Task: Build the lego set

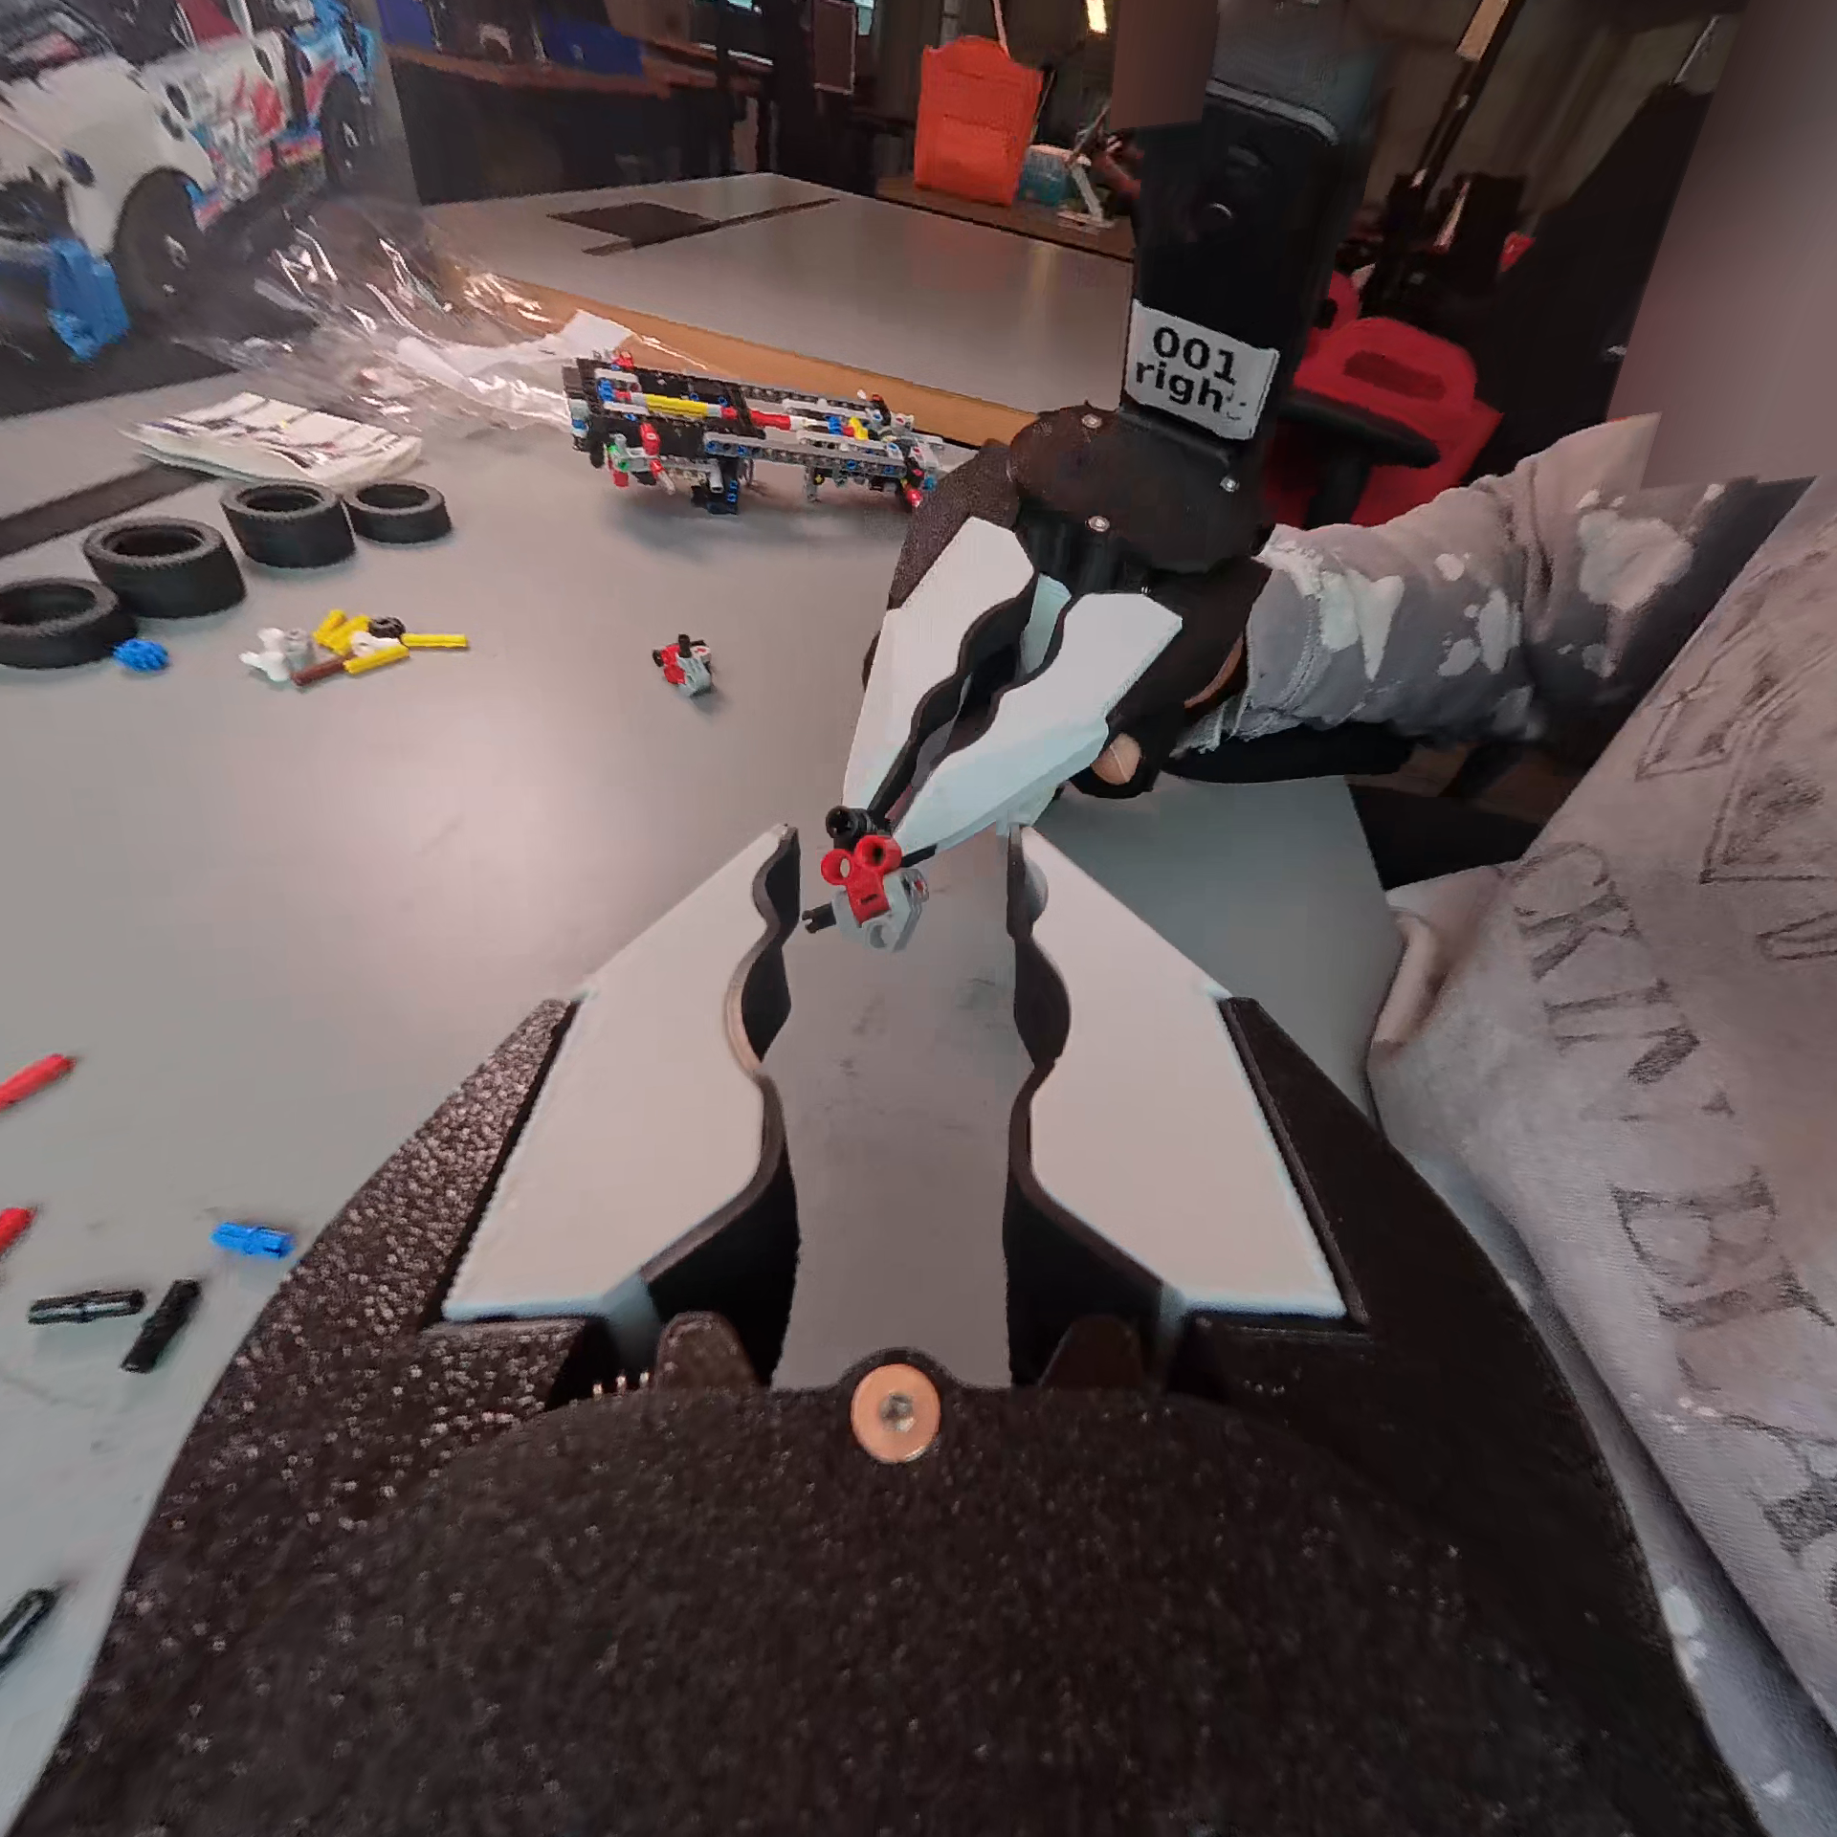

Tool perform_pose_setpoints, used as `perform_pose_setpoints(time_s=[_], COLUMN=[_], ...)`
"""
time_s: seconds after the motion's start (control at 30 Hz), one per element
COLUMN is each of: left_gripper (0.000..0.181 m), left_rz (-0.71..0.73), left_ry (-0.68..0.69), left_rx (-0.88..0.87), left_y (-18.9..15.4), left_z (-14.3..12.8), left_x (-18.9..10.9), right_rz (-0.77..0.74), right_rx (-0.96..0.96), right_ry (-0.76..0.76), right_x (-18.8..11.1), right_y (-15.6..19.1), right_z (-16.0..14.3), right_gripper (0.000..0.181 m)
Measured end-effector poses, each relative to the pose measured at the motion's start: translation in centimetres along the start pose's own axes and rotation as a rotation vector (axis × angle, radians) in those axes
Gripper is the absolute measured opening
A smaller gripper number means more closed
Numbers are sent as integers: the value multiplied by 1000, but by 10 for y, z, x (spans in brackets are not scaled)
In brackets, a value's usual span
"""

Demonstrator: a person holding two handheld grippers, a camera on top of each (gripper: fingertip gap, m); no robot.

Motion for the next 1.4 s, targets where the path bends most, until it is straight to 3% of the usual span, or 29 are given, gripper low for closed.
perform_pose_setpoints(time_s=[0.17,0.33,0.5,0.6,0.7,0.8,0.93,1.4], left_gripper=[12,14,8,7,7,7,7,6], left_rz=[-47,-14,-29,-70,-143,-198,-225,-160], left_ry=[23,101,92,19,-61,-106,-67,35], left_rx=[-45,23,56,39,32,25,55,128], left_y=[-3,-2,-8,-14,-26,-36,-45,-40], left_z=[-2,-14,-12,0,11,18,10,5], left_x=[-4,-1,0,-4,-9,-8,-2,-8], right_rz=[-49,-67,-111,-80,50,161,176,165], right_rx=[-325,-477,-583,-415,-171,-77,-61,-84], right_ry=[57,66,59,-52,-157,-189,-224,-217], right_x=[2,1,-3,-8,-15,-12,-8,-7], right_y=[12,19,18,16,18,34,41,39], right_z=[-1,2,6,18,29,35,40,38], right_gripper=[3,3,3,7,35,50,21,15])
Point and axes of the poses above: each gripper's, where its closed fingertips meet, x out along the fingers, z out of its top, y = z × x across the jaws, the point moved 1 cm from there along -x, back along the fingers, and after that the axes turned 11 degrees about -x, right-handed, at the moved point
